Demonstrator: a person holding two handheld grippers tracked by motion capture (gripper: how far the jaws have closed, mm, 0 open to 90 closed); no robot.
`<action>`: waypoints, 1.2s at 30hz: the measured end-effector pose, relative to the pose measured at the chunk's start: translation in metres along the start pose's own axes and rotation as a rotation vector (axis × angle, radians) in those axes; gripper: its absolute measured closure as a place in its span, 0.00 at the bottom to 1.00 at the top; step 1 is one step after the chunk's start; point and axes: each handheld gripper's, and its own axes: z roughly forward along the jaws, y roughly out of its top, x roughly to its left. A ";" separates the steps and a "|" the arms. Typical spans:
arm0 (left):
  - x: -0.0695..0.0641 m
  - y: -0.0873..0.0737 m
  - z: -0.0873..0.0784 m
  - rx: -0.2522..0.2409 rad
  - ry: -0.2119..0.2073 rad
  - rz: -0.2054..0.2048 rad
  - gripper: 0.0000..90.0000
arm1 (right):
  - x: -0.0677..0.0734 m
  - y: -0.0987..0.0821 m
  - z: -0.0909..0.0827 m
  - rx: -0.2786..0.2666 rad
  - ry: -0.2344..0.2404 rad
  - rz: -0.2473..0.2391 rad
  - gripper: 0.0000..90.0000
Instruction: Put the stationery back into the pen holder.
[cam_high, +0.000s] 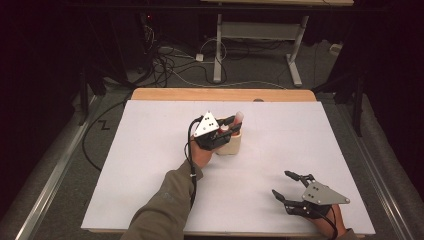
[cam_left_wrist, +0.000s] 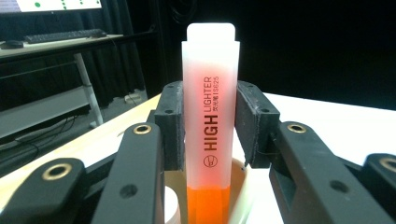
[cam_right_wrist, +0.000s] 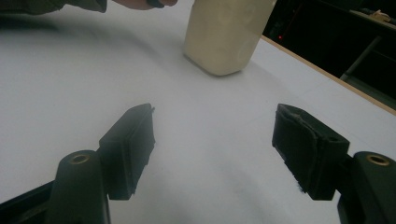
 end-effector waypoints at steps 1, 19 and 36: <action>0.000 0.000 0.000 0.006 0.001 0.006 0.71 | 0.000 0.000 0.000 -0.001 0.001 0.000 0.33; -0.004 0.000 0.003 0.046 0.011 0.060 0.71 | -0.002 -0.001 -0.002 -0.009 -0.026 0.009 0.33; -0.005 0.001 0.003 0.052 0.025 0.074 0.68 | 0.000 -0.001 -0.003 -0.013 -0.022 0.009 0.34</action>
